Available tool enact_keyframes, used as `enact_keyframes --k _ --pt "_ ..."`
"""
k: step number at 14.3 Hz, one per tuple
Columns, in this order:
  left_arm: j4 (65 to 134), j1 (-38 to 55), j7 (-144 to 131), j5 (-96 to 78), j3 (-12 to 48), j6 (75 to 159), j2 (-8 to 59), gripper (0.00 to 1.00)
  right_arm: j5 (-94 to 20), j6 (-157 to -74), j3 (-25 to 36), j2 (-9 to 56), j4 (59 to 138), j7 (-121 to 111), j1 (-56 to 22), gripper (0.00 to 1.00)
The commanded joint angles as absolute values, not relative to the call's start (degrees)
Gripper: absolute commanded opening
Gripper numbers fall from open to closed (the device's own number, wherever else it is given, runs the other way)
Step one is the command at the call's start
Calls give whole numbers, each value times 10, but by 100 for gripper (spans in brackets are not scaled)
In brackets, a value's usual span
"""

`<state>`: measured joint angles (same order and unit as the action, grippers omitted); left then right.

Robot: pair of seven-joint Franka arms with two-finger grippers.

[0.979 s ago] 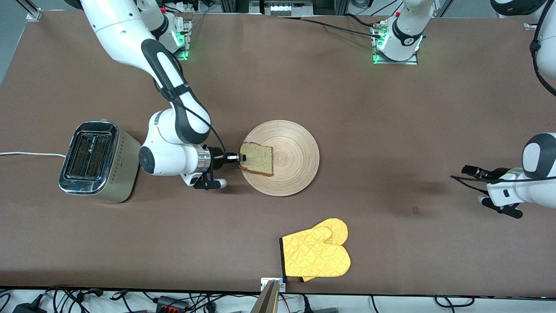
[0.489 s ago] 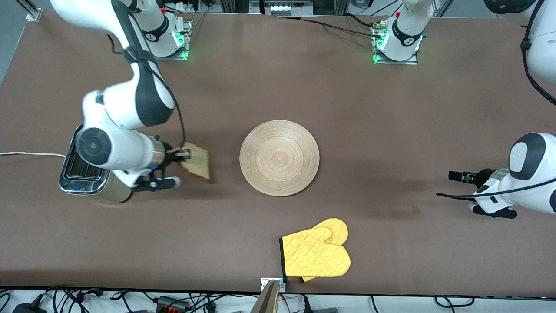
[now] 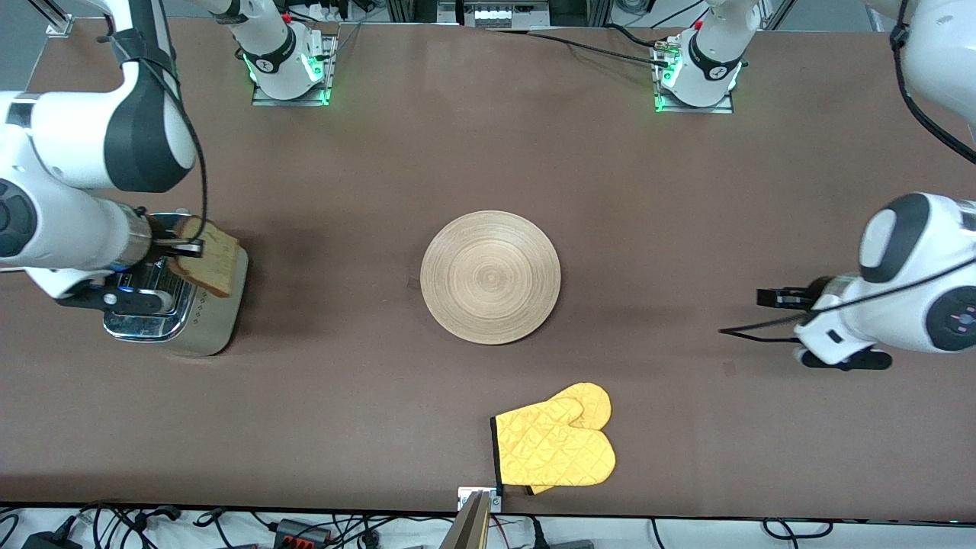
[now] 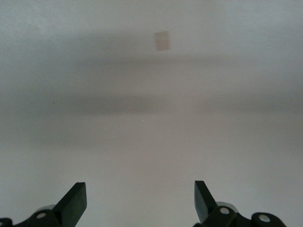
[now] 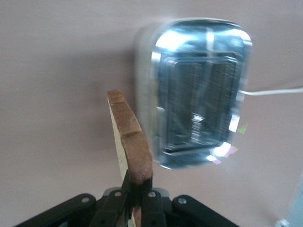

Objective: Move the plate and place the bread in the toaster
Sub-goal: 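Lift the bread slice and carry it over the toaster slot, then lower the bread into the toaster slot while the left gripper returns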

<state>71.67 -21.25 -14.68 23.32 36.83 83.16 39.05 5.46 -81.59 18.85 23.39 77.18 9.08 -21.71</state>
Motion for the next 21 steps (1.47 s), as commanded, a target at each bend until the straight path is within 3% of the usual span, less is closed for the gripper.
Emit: enact_keyframes --k 1,6,9,13,18,21 --pt "722 -216 -156 224 373 825 381 100 144 -783 192 235 760 105 -227 0" --pt "720 -222 -149 206 391 809 330 100 158 -801 192 243 773 105 -178 0" --pt "728 -221 -132 141 362 797 269 100 132 -829 191 251 783 106 -176 0" --pt "737 -153 -83 28 194 783 199 100 93 -834 190 256 781 111 -174 0" --pt "858 -47 -19 -17 25 820 47 100 86 -832 189 252 782 105 -175 0" --pt "929 -28 32 -35 -25 890 -26 100 86 -833 186 250 781 103 -178 0"
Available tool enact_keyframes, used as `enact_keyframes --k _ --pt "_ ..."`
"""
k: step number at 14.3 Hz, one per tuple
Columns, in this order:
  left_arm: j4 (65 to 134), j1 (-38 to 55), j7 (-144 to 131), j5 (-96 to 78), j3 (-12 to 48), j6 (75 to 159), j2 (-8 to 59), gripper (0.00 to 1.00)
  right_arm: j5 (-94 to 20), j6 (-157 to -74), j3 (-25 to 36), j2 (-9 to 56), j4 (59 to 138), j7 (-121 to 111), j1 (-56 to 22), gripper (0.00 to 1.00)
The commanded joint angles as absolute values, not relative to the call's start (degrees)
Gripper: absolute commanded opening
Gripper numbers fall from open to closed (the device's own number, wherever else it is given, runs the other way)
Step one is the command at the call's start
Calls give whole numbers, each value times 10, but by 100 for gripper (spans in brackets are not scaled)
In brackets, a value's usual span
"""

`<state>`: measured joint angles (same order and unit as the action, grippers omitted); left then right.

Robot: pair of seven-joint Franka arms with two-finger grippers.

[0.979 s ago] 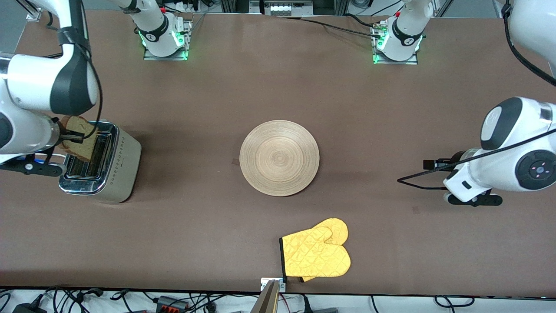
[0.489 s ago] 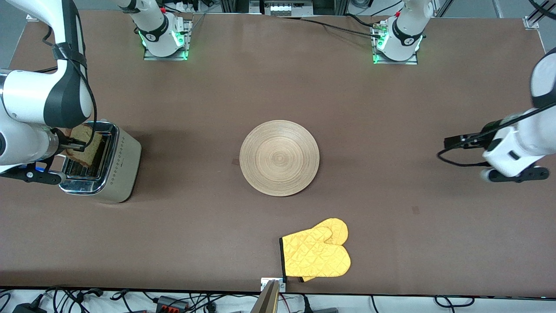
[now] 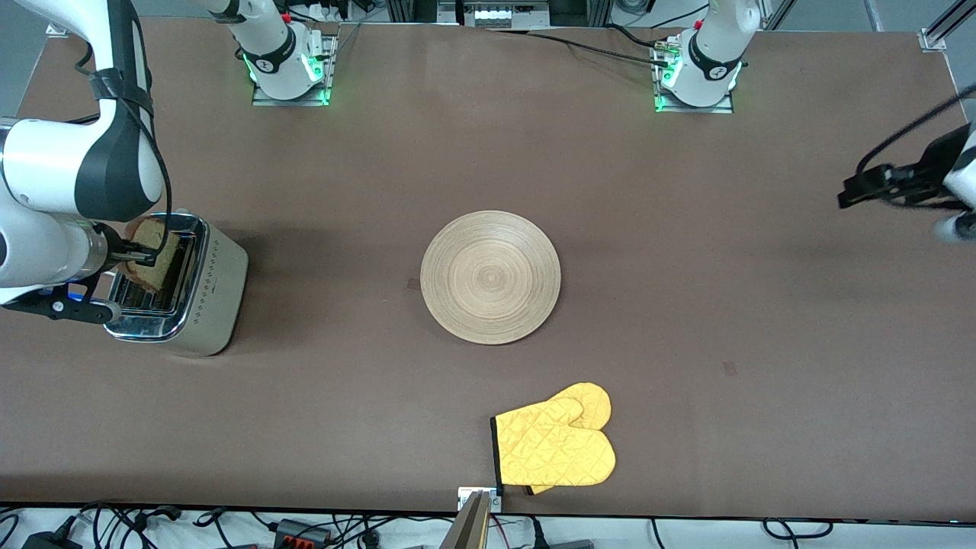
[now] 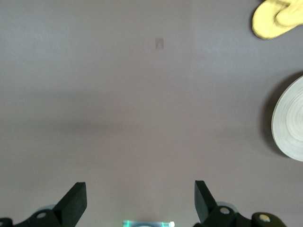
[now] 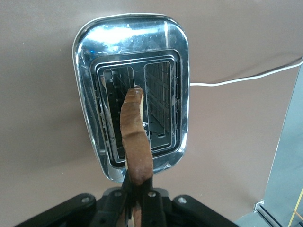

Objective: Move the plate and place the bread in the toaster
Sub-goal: 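Lower the bread into the toaster slot while the left gripper returns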

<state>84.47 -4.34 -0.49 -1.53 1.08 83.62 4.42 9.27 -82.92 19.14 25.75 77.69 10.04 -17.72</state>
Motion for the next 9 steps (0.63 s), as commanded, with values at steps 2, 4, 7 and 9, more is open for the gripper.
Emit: enact_keyframes --k 2,4,7,9 --pt "932 -1 26 -24 -33 922 -53 100 86 -834 184 241 780 102 -179 0" --pt "957 6 28 -21 -34 934 -65 100 80 -831 184 231 780 94 -179 0" --pt "959 18 32 -11 -34 933 -64 100 77 -833 185 232 783 92 -178 0" --pt "953 33 31 -2 -34 933 -61 100 77 -831 185 236 784 91 -171 0"
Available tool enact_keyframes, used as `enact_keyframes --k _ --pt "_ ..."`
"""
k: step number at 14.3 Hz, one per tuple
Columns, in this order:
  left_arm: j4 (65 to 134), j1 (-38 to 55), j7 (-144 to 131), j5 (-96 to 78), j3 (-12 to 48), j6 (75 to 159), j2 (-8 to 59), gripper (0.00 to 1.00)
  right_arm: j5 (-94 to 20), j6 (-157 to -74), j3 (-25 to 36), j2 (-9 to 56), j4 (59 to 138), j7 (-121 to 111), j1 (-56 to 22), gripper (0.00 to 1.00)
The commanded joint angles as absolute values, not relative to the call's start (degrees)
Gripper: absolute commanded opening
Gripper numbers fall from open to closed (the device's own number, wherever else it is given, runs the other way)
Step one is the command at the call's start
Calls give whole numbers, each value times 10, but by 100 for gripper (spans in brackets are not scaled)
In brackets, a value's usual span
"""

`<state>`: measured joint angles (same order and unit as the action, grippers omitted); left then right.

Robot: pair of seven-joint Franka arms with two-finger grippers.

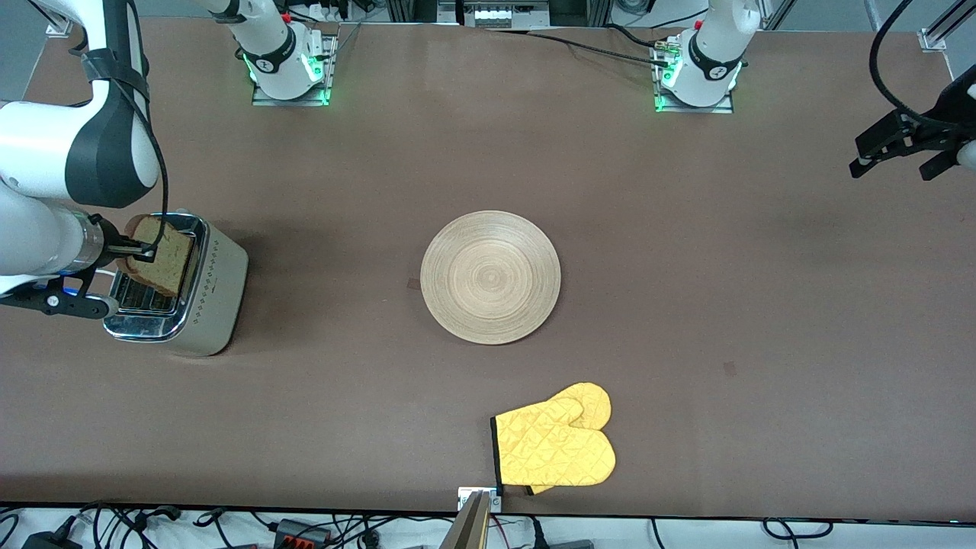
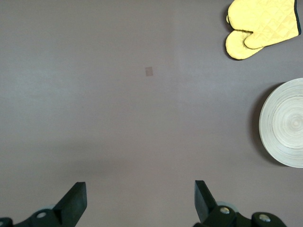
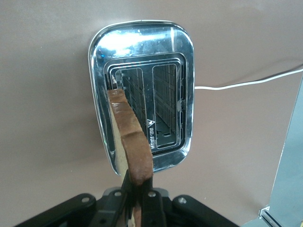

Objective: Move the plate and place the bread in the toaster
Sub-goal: 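Lower the bread into the toaster slot while the left gripper returns, then push the bread slice deeper into the toaster slot with the right gripper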

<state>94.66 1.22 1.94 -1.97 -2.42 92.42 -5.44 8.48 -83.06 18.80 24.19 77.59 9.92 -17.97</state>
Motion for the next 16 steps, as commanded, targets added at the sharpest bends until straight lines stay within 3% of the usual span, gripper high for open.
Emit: enact_keyframes --k 1,16 --pt "953 45 31 25 -33 933 -61 100 77 -828 185 236 784 85 -171 0" --pt "947 46 33 34 -27 930 -53 100 105 -819 190 236 799 73 -160 0"
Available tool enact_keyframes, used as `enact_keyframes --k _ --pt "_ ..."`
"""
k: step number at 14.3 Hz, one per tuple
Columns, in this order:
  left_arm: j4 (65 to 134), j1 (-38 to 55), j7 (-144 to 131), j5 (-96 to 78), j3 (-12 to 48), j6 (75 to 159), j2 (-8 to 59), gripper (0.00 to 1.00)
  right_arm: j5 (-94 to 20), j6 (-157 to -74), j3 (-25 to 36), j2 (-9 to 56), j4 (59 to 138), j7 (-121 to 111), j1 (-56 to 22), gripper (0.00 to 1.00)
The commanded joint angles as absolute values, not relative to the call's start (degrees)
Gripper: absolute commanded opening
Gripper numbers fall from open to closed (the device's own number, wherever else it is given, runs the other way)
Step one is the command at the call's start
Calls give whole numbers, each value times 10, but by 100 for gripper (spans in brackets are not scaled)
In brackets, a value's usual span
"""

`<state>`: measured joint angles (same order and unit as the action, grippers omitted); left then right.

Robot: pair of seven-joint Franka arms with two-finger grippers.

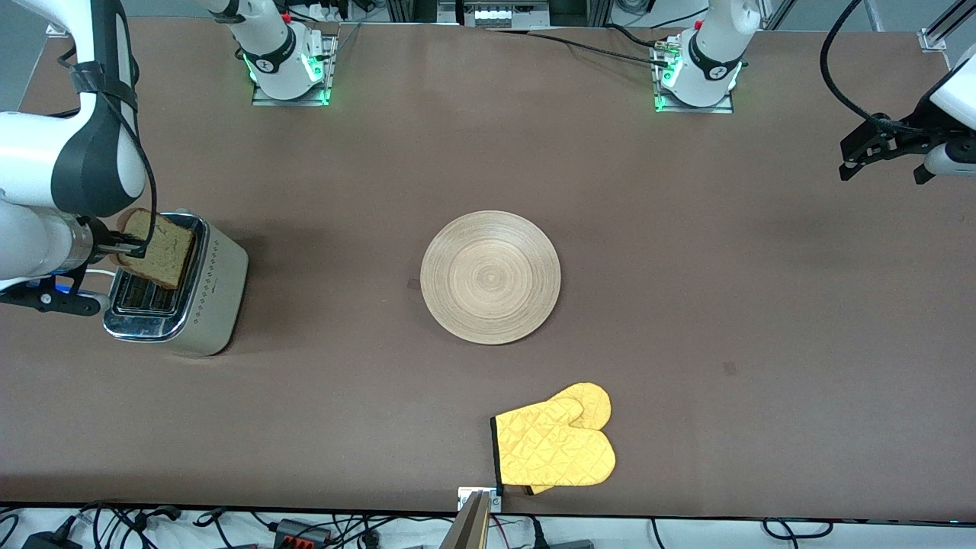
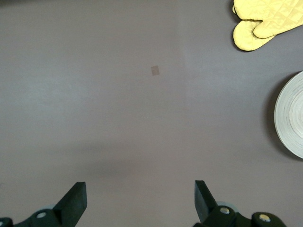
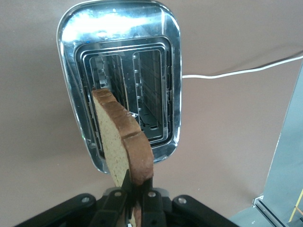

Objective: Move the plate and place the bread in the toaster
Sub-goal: 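Push the bread slice deeper into the toaster slot with the right gripper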

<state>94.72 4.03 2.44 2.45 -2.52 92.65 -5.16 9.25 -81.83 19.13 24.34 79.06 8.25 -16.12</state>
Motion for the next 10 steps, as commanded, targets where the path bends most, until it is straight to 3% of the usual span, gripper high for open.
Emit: enact_keyframes --k 1,10 --pt "947 47 33 34 -27 930 -53 100 112 -816 190 234 799 72 -161 0" --pt "938 51 26 31 -27 934 -19 100 108 -835 189 248 799 69 -162 0"
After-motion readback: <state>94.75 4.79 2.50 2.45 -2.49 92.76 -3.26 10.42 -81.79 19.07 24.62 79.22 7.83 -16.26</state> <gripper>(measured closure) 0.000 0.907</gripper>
